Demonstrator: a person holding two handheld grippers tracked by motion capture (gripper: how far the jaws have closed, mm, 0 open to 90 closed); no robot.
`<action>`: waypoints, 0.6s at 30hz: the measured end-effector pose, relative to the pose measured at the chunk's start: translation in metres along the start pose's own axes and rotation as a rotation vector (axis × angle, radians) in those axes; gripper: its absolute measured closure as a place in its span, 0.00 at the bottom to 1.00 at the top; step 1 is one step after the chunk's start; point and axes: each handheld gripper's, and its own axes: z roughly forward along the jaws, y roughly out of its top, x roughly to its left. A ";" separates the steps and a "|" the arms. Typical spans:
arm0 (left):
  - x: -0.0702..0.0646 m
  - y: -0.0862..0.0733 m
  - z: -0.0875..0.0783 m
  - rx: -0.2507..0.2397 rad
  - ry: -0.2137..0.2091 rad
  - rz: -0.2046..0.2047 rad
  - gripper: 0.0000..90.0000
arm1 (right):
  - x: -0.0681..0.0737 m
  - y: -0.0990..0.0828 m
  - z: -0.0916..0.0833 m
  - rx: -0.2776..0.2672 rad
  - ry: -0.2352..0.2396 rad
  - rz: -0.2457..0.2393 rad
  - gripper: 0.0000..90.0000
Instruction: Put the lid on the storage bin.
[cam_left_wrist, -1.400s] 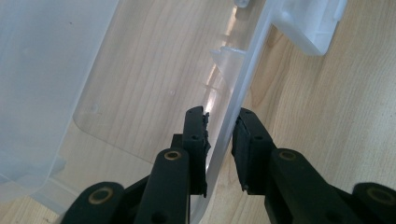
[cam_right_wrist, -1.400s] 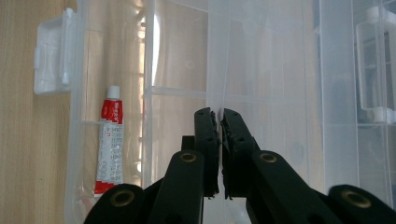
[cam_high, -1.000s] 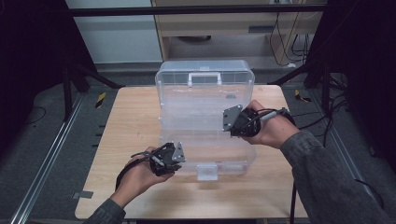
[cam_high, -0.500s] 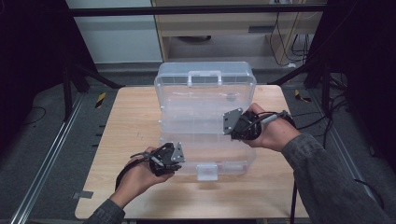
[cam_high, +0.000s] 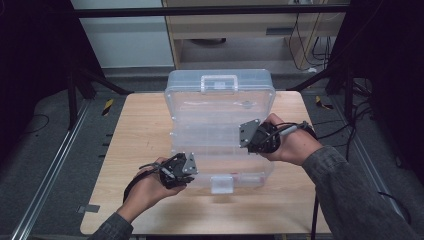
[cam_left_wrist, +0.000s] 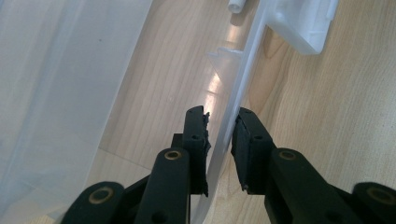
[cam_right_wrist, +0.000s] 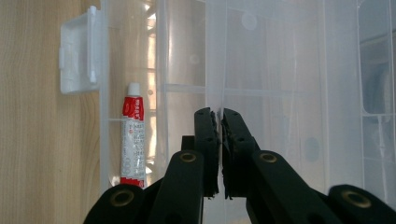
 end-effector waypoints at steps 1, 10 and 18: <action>0.000 0.000 0.000 0.001 0.000 0.001 0.84 | 0.000 0.000 0.000 0.001 0.002 -0.001 0.96; 0.000 0.000 0.000 -0.001 -0.001 0.003 0.84 | 0.002 0.000 0.000 0.005 0.014 -0.006 0.96; 0.001 -0.003 -0.002 -0.004 -0.006 -0.008 0.77 | -0.001 0.000 0.000 0.008 0.014 -0.001 0.95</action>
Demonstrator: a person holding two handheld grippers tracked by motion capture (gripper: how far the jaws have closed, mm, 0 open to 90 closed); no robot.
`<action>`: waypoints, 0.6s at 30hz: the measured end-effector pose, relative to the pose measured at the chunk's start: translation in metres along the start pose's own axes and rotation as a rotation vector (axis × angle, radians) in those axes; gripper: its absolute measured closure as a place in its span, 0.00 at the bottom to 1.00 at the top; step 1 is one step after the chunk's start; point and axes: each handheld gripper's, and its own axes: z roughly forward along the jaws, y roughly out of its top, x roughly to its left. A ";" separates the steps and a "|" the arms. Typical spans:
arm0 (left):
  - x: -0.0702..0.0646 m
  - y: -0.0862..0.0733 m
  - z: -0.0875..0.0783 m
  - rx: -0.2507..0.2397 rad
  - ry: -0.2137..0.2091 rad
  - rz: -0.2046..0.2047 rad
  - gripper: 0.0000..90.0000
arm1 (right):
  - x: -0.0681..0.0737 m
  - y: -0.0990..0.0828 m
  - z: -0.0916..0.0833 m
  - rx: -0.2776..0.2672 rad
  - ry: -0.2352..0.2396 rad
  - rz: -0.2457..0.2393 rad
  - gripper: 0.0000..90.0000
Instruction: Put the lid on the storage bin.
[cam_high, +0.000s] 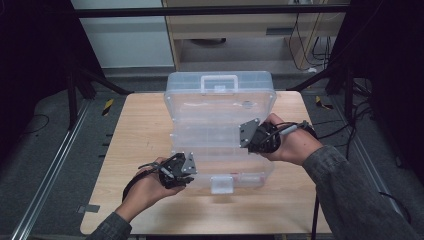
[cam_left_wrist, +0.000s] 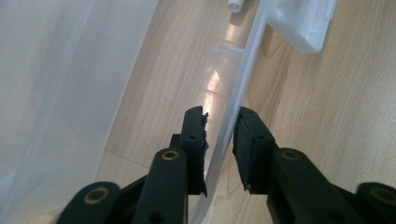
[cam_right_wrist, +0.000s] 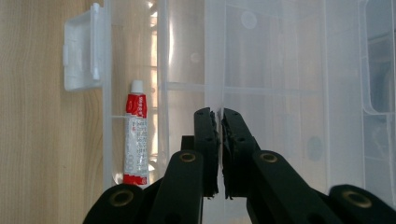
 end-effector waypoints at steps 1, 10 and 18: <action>0.000 -0.001 -0.002 -0.005 -0.002 -0.005 0.73 | 0.000 0.000 0.000 0.000 0.001 0.001 0.95; 0.007 -0.011 -0.058 -0.128 -0.015 -0.056 0.67 | 0.000 0.000 0.000 0.004 0.001 0.000 0.95; 0.038 -0.018 -0.097 -0.077 -0.050 -0.147 0.82 | 0.000 0.001 0.000 0.009 -0.001 -0.001 0.95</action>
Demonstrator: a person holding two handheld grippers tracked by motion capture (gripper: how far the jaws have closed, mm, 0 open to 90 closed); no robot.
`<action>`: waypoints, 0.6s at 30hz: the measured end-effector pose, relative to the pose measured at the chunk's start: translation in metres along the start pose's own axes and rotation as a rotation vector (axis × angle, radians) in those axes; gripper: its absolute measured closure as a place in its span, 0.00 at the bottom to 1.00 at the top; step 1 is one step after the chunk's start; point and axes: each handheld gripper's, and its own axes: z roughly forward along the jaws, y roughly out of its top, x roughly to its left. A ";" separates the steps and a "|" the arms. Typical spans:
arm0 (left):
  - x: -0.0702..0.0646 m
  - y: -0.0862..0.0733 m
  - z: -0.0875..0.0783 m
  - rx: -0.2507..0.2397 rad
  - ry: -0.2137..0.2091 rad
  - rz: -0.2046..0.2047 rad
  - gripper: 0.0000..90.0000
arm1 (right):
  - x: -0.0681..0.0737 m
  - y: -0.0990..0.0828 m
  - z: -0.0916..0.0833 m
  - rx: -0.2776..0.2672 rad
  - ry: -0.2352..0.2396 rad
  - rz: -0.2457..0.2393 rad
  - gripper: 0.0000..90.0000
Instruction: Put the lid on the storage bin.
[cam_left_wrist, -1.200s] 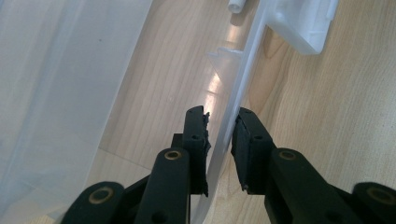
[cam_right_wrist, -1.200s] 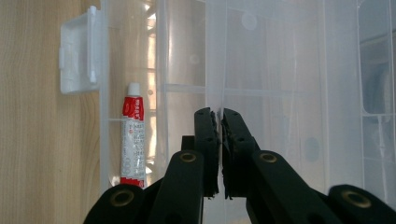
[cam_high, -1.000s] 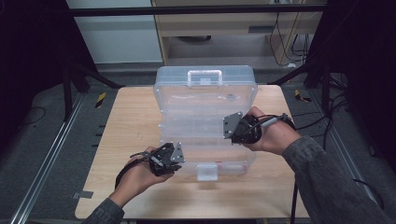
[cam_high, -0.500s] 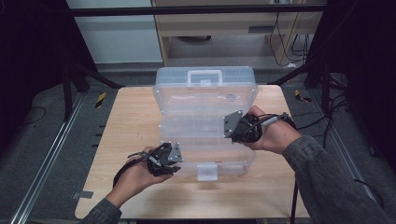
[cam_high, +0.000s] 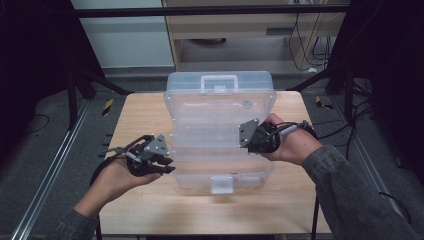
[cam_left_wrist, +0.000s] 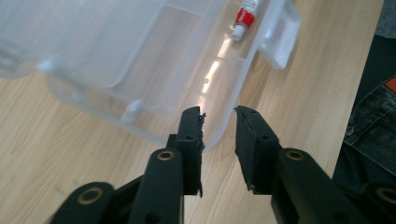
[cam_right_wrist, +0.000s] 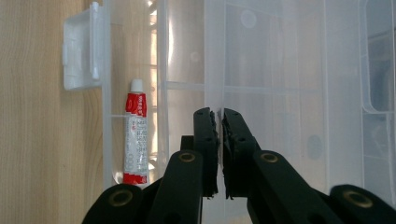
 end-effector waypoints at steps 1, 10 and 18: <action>0.002 -0.001 -0.004 0.012 -0.005 -0.042 0.84 | 0.000 0.000 0.000 0.002 -0.001 -0.002 0.95; 0.036 -0.004 -0.021 -0.024 0.068 -0.129 0.97 | 0.001 0.000 0.000 0.006 -0.006 -0.008 0.95; 0.063 -0.002 -0.025 -0.071 0.060 -0.273 1.00 | 0.002 0.001 0.000 0.008 -0.006 -0.015 0.95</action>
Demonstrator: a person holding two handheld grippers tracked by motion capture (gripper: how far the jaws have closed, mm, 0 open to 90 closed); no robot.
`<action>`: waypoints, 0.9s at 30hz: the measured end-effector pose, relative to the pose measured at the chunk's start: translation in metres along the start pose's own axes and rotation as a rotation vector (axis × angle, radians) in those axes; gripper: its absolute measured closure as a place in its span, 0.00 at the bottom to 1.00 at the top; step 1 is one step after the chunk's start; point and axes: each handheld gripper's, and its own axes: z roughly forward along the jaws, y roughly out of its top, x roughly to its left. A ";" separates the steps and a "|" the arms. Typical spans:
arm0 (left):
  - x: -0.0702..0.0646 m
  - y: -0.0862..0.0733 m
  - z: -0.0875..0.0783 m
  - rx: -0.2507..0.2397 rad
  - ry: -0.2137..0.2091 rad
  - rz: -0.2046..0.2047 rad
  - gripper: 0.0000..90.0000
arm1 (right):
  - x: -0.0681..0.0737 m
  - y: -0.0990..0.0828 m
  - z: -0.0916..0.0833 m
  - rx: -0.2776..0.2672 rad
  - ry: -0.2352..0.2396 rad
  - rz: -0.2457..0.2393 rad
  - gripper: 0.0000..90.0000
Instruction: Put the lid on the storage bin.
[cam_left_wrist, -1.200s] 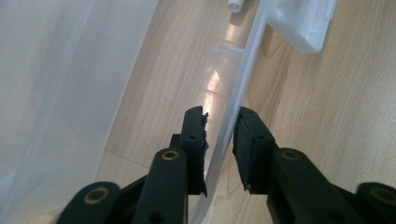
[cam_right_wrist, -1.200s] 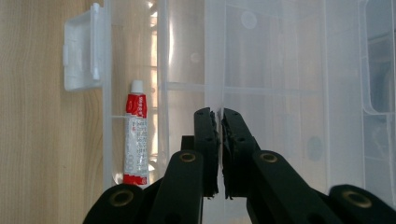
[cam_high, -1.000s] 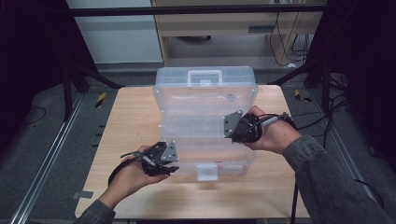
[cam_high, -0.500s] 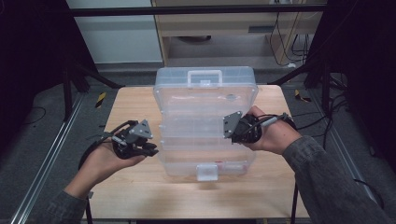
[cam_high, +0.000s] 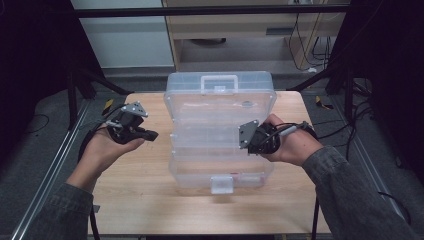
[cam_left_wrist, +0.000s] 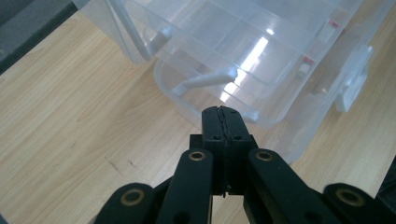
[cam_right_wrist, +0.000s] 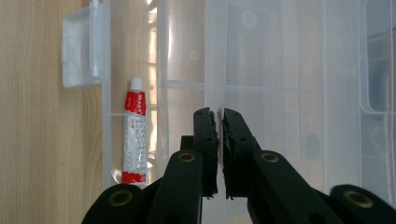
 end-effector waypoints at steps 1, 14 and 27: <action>0.003 0.004 0.000 -0.016 -0.003 0.003 1.00 | 0.000 0.000 0.000 0.001 0.000 0.001 0.95; 0.013 0.024 0.006 -0.078 -0.005 -0.049 1.00 | 0.003 -0.002 0.000 -0.007 -0.003 0.001 0.95; 0.013 0.030 0.009 -0.108 0.002 -0.077 1.00 | 0.008 -0.003 0.001 -0.010 0.003 0.002 0.95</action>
